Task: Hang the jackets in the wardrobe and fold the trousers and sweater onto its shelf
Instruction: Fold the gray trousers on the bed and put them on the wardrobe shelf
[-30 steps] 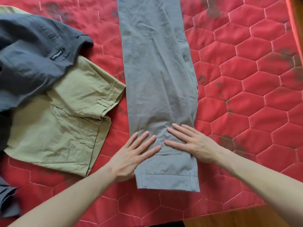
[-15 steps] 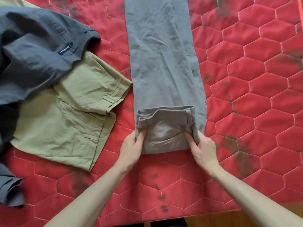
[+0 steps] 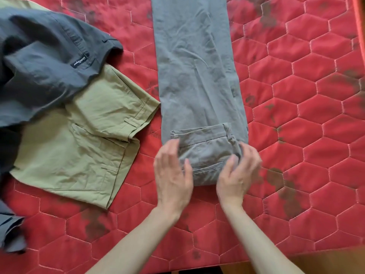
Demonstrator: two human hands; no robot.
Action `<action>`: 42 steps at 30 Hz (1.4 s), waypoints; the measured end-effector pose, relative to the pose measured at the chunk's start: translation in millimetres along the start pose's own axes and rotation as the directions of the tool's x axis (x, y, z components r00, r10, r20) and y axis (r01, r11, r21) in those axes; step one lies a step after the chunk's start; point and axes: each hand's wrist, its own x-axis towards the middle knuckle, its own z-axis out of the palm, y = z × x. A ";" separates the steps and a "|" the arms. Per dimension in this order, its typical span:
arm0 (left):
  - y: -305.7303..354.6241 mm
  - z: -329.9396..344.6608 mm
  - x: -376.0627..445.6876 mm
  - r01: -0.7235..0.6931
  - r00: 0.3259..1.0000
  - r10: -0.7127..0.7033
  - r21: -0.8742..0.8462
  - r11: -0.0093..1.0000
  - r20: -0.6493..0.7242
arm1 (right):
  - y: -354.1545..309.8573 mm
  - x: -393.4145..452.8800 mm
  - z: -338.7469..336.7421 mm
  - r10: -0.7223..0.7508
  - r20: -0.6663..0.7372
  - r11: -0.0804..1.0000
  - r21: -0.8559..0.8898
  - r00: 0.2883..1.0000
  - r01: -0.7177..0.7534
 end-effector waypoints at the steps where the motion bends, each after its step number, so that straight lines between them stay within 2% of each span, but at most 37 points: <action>1: 3.2 4.3 0.1 -0.131 0.989 0.130 0.010 0.991 0.073 | -1.1 -0.9 1.4 -0.203 0.109 0.978 -0.020 0.973 0.206; 3: -1.0 15.3 0.9 -0.270 0.939 0.252 0.046 0.962 0.234 | 2.5 -1.0 8.0 -0.473 0.360 0.860 -0.008 0.804 0.510; 4: -8.1 19.6 2.5 -0.301 0.919 0.264 0.091 0.949 0.293 | 7.6 2.4 11.9 -0.522 0.444 0.805 -0.028 0.729 0.593; 5: -17.0 22.8 5.2 -0.332 0.903 0.270 0.142 0.932 0.335 | 13.6 7.7 15.6 -0.519 0.496 0.776 -0.067 0.696 0.627; 7: -36.2 27.4 11.0 -0.398 0.868 0.293 0.209 0.893 0.400 | 27.1 19.5 22.0 -0.437 0.542 0.794 -0.141 0.717 0.591; 10: -53.9 33.8 19.0 -0.460 0.839 0.341 0.219 0.860 0.423 | 38.2 23.5 29.8 -0.342 0.541 0.819 -0.230 0.768 0.526; 12: -58.5 39.4 20.8 -0.461 0.836 0.335 0.225 0.859 0.434 | 39.2 20.6 34.6 -0.268 0.504 0.834 -0.306 0.821 0.460; 14: -60.5 42.4 21.2 -0.446 0.836 0.309 0.234 0.864 0.453 | 39.6 20.2 38.1 -0.218 0.493 0.838 -0.347 0.842 0.421; 22: -59.9 38.2 29.5 -0.465 0.807 0.304 0.228 0.855 0.507 | 45.6 32.3 35.6 -0.237 0.618 0.815 -0.293 0.750 0.500; 24: -65.2 32.7 33.2 -0.520 0.772 0.350 0.210 0.828 0.531 | 56.5 40.6 30.3 -0.310 0.665 0.797 -0.208 0.679 0.567; 26: -75.0 23.5 43.0 -0.595 0.721 0.413 0.190 0.781 0.557 | 73.3 62.3 22.8 -0.440 0.712 0.715 -0.090 0.547 0.693; 30: -99.1 -3.8 63.0 -0.748 0.598 0.528 0.185 0.637 0.603 | 112.6 126.1 -3.5 -0.596 0.781 0.402 0.090 0.186 0.911; 33: -110.2 -18.3 72.1 -0.843 0.495 0.585 0.192 0.503 0.642 | 133.4 158.9 -19.3 -0.631 0.775 0.239 0.173 0.018 0.955; 35: -111.9 -21.3 80.2 -0.879 0.447 0.615 0.194 0.435 0.649 | 138.6 170.7 -24.9 -0.642 0.765 0.131 0.180 -0.055 0.975; 37: -108.9 -19.5 86.8 -0.889 0.437 0.631 0.203 0.410 0.641 | 136.3 174.2 -23.9 -0.651 0.752 0.023 0.153 -0.102 0.988; 39: -107.4 -13.8 85.4 -0.891 0.440 0.630 0.223 0.396 0.639 | 130.8 167.3 -15.8 -0.688 0.720 -0.043 0.082 -0.089 0.996; 42: -104.8 -9.3 88.4 -0.880 0.460 0.614 0.236 0.412 0.642 | 112.8 158.5 -0.3 -0.746 0.665 -0.045 0.020 -0.047 0.999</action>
